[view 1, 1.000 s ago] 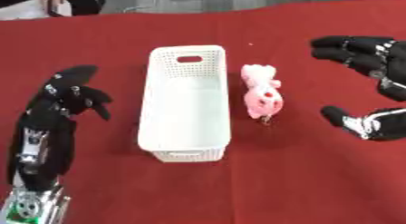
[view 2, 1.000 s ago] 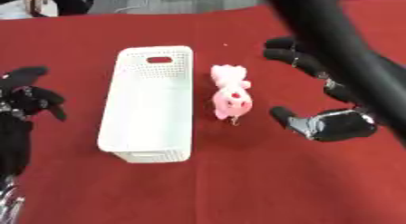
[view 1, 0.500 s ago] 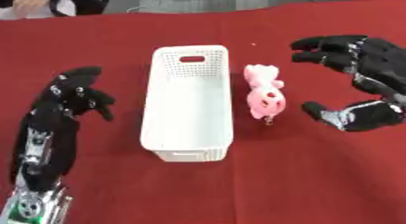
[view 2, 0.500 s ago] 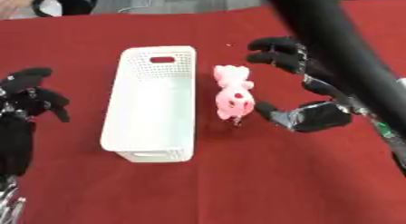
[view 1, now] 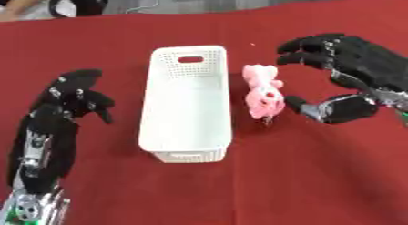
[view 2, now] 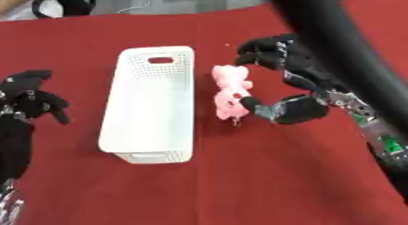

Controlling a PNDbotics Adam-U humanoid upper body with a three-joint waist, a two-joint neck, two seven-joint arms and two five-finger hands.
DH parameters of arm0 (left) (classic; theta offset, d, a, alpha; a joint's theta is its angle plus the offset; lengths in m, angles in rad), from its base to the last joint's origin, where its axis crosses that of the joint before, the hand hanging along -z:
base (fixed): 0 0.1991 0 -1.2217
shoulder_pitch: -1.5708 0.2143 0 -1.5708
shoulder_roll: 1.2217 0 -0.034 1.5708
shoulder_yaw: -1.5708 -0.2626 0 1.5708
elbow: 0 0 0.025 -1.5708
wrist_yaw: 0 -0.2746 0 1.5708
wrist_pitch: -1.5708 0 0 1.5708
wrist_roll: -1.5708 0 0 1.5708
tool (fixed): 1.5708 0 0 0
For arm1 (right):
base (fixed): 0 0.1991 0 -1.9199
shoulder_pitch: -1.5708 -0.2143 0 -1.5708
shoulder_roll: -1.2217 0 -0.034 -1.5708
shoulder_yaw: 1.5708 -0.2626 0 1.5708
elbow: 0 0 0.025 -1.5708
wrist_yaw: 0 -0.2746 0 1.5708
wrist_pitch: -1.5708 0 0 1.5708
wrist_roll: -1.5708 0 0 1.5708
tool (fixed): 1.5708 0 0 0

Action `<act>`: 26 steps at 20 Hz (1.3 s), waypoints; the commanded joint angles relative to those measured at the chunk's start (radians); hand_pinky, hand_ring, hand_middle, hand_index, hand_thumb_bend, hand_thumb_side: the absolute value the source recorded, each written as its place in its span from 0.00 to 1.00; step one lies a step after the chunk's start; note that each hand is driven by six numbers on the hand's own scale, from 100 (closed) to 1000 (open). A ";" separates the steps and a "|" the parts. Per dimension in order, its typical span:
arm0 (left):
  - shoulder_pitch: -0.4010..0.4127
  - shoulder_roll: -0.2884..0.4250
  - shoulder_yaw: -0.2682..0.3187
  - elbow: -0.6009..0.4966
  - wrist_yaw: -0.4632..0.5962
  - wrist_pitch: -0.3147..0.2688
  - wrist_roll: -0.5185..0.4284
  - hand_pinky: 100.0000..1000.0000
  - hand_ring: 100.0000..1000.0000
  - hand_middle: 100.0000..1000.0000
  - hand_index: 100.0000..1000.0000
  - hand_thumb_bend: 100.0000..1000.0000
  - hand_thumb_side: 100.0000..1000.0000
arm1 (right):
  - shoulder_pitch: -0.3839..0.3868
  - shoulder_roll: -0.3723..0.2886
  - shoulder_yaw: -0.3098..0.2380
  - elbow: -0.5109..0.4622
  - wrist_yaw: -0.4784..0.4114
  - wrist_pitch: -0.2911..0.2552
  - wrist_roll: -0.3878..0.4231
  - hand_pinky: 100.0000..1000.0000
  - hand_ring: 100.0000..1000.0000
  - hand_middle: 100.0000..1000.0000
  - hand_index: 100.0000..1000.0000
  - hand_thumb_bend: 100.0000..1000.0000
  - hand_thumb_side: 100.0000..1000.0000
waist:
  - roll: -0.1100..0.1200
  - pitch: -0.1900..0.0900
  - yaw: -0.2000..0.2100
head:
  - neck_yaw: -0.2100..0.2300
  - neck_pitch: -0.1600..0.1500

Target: Pick up objects on the table and place them in the box.

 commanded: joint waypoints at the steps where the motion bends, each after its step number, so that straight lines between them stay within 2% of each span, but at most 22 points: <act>1: -0.004 0.011 -0.002 -0.020 0.003 -0.001 -0.008 0.29 0.51 0.72 0.74 0.01 0.93 | -0.022 0.022 0.001 0.011 0.055 -0.023 -0.020 0.66 0.75 0.78 0.82 0.26 0.84 | -0.001 -0.024 0.003 | -0.011 -0.008; 6: -0.005 0.011 -0.002 -0.020 0.003 -0.001 -0.015 0.29 0.51 0.72 0.73 0.01 0.93 | -0.030 0.032 0.013 0.019 0.126 -0.052 -0.045 0.61 0.70 0.74 0.78 0.25 0.82 | 0.000 -0.025 0.003 | -0.008 -0.014; 15: -0.007 0.013 -0.006 -0.020 0.004 0.001 -0.027 0.29 0.51 0.72 0.73 0.01 0.93 | -0.057 0.051 0.062 0.018 0.317 -0.114 -0.044 0.58 0.66 0.72 0.76 0.22 0.80 | -0.004 -0.027 0.008 | -0.019 -0.027; 26: -0.013 0.014 -0.012 -0.020 0.010 0.001 -0.042 0.29 0.51 0.73 0.72 0.01 0.93 | -0.078 0.060 0.087 0.052 0.379 -0.149 -0.032 0.60 0.69 0.76 0.76 0.22 0.78 | -0.009 -0.024 0.022 | -0.027 -0.033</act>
